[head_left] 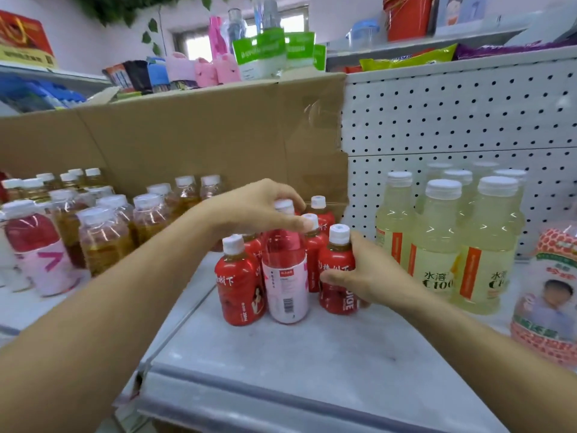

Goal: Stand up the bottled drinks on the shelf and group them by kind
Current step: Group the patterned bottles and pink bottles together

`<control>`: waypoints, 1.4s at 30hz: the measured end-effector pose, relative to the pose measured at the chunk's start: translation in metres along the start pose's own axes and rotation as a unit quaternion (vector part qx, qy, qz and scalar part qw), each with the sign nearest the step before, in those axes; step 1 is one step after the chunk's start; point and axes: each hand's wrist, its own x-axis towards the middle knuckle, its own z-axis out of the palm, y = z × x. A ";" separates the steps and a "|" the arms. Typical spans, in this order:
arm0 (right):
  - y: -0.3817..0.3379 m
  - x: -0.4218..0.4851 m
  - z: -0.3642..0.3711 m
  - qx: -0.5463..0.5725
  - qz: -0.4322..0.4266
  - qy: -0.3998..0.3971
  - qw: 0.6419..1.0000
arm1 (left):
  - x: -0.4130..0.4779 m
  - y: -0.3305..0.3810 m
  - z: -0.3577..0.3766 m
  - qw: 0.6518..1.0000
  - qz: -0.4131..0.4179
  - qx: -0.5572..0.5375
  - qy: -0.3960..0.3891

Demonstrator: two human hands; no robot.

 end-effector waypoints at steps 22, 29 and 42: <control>-0.050 -0.079 0.051 0.154 -0.014 0.081 0.985 | -0.057 -0.023 0.062 0.921 0.141 -0.359 0.056; -0.037 -0.138 0.026 0.136 0.011 0.185 0.973 | -0.084 -0.009 0.116 0.922 0.174 -0.345 0.016; 0.076 -0.227 -0.117 0.082 0.090 0.302 0.946 | -0.041 0.156 0.211 0.912 0.139 -0.381 0.066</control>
